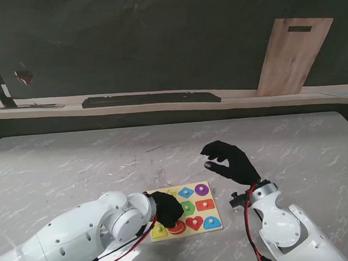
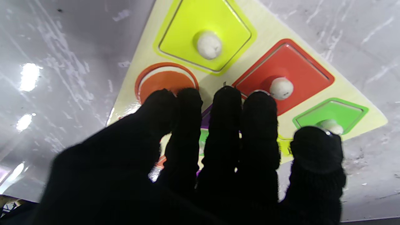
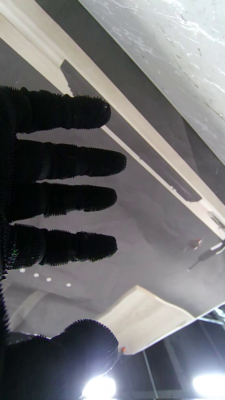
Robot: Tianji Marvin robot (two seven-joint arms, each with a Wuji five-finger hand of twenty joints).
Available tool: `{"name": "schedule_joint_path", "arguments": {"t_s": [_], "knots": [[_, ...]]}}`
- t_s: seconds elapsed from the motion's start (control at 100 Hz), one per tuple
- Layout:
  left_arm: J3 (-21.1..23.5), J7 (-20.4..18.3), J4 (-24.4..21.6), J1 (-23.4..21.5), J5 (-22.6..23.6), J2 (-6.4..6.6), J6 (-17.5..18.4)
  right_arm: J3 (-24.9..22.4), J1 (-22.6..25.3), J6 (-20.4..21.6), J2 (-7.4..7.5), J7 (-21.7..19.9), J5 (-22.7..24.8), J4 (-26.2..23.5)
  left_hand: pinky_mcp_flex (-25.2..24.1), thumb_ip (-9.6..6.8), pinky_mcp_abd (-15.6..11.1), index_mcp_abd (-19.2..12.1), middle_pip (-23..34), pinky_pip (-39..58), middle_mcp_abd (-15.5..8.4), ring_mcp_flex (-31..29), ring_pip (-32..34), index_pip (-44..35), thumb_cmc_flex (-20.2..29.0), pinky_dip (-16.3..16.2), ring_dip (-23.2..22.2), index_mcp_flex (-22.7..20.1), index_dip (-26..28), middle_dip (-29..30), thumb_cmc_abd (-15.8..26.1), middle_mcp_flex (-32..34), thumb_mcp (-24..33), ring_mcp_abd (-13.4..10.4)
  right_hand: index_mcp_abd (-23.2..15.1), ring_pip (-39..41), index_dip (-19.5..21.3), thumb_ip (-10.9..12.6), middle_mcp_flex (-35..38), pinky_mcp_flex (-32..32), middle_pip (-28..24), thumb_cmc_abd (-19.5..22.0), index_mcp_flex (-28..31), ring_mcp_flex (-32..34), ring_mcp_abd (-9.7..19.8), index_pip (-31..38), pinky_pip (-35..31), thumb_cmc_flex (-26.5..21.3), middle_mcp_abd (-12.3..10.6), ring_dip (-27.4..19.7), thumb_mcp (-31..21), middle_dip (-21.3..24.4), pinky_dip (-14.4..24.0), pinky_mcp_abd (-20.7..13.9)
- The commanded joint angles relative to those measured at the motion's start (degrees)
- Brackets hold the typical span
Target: Fit puzzle pieces into a puzzle board
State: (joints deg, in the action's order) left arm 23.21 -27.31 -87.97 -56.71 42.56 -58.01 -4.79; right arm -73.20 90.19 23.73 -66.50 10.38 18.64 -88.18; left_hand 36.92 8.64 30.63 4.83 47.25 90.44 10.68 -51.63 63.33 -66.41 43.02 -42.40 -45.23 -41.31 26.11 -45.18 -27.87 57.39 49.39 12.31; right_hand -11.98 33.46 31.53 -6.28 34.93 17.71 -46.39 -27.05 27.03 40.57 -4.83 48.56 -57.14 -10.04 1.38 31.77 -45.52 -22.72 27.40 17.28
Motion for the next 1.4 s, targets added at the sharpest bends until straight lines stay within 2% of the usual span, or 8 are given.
{"name": "schedule_joint_path", "arguments": {"t_s": [0.0, 0.48, 0.79, 0.89, 0.98, 1.13, 1.25, 1.39], "knots": [[-0.19, 0.2, 0.3, 0.37, -0.6, -0.31, -0.24, 0.08, 0.32, 0.17, -0.37, 0.3, 0.32, -0.1, 1.17, -2.51, -7.72, -1.72, 2.0, 3.17, 2.0, -2.41, 2.45, -0.12, 0.66, -0.17, 0.75, -1.83, 1.26, 0.14, -0.18, 1.49, 1.99, 1.58, -1.03, 0.91, 0.02, 1.66, 1.49, 0.24, -0.15, 0.73, 0.17, 0.83, -0.07, -0.17, -1.12, 1.06, -0.32, 0.49, -0.07, -0.59, 0.5, -0.45], [-2.96, -0.13, 0.99, 2.46, -2.03, -0.44, -0.99, 0.03, 0.32, 0.18, -0.39, 0.44, 0.39, -0.08, 2.12, -1.59, -8.0, -0.78, 2.65, 4.27, 2.2, -3.39, 3.1, 0.06, 0.92, 0.35, 1.41, -1.86, 0.98, 1.24, 0.28, 1.76, 0.17, 1.45, -1.12, 0.92, 0.07, 1.66, 1.52, 0.24, -0.15, 0.73, 0.24, 0.88, -0.03, -0.06, -1.11, 1.1, -0.33, 0.5, -0.06, -0.59, 0.5, -0.47], [-3.75, 0.32, 1.56, 3.11, -2.32, -0.68, -0.91, 0.03, 0.32, 0.18, -0.39, 0.44, 0.39, -0.08, 2.7, -0.53, -8.23, -0.11, 3.65, 5.07, 2.0, -4.03, 3.58, -0.72, 2.12, 0.99, 2.01, -2.04, 0.47, 2.76, 1.27, 2.27, -5.32, 1.14, -1.12, 0.91, 0.07, 1.67, 1.55, 0.26, -0.17, 0.72, 0.26, 0.86, -0.03, -0.06, -1.13, 1.03, -0.33, 0.5, -0.14, -0.6, 0.52, -0.43], [-3.98, 0.3, 1.66, 3.32, -2.42, -0.7, -0.96, 0.03, 0.32, 0.18, -0.39, 0.44, 0.39, -0.08, 2.85, 0.37, -8.27, -0.19, 4.29, 5.37, 1.75, -4.3, 3.96, -1.89, 3.79, 1.29, 2.22, -1.95, 0.41, 2.96, 1.78, 2.51, -10.43, 0.97, -1.06, 0.89, 0.07, 1.65, 1.56, 0.24, -0.18, 0.69, 0.24, 0.86, -0.04, -0.08, -1.12, 1.05, -0.32, 0.49, -0.09, -0.6, 0.51, -0.48], [-4.11, 0.62, 1.87, 3.43, -1.86, -0.74, -0.51, 0.03, 0.32, 0.18, -0.39, 0.44, 0.39, -0.08, 3.4, 0.94, -8.33, -0.38, 4.72, 5.9, 1.5, -4.85, 4.34, -2.61, 4.55, 1.37, 2.28, -2.15, 0.38, 2.94, 1.79, 3.0, -12.79, 0.75, -1.05, 0.91, 0.1, 1.66, 1.57, 0.25, -0.18, 0.69, 0.33, 0.87, -0.07, 0.01, -1.12, 1.02, -0.27, 0.5, -0.08, -0.6, 0.51, -0.48], [-4.18, 1.1, 2.05, 3.6, -0.25, -0.69, 0.57, 0.03, 0.32, 0.18, -0.39, 0.44, 0.39, -0.08, 3.81, 0.98, -8.61, -0.63, 5.23, 6.23, 1.18, -5.16, 4.67, -3.37, 4.4, 1.43, 2.24, -1.85, 0.84, 2.71, 1.87, 3.12, -13.72, 0.19, -1.11, 0.9, 0.08, 1.66, 1.55, 0.24, -0.17, 0.69, 0.28, 0.83, -0.07, -0.04, -1.11, 1.06, -0.32, 0.5, -0.09, -0.6, 0.5, -0.51], [-4.26, 1.05, 2.04, 3.76, 0.33, -0.61, 0.87, 0.03, 0.32, 0.18, -0.39, 0.44, 0.39, -0.08, 4.03, 1.02, -8.56, -0.81, 6.17, 6.56, 0.72, -5.4, 5.21, -4.67, 4.92, 1.75, 2.04, -1.44, 1.92, 1.99, 1.25, 3.2, -16.7, -0.32, -1.12, 0.91, 0.07, 1.66, 1.6, 0.28, -0.21, 0.76, 0.26, 0.86, 0.01, -0.07, -1.12, 1.06, -0.34, 0.51, -0.1, -0.61, 0.51, -0.49], [-4.62, 0.89, 2.03, 4.31, 1.38, -0.44, 1.81, 0.03, 0.32, 0.18, -0.39, 0.44, 0.39, -0.09, 4.4, 0.76, -9.32, -0.42, 6.9, 7.08, 0.08, -5.64, 5.53, -5.14, 2.54, 1.95, 1.9, -1.12, 3.9, 1.31, 1.03, 3.22, -19.09, -1.12, -1.11, 0.98, 0.08, 1.65, 1.61, 0.25, -0.2, 0.67, 0.29, 0.98, -0.06, -0.05, -1.12, 1.06, -0.33, 0.53, -0.08, -0.61, 0.51, -0.47]]}}
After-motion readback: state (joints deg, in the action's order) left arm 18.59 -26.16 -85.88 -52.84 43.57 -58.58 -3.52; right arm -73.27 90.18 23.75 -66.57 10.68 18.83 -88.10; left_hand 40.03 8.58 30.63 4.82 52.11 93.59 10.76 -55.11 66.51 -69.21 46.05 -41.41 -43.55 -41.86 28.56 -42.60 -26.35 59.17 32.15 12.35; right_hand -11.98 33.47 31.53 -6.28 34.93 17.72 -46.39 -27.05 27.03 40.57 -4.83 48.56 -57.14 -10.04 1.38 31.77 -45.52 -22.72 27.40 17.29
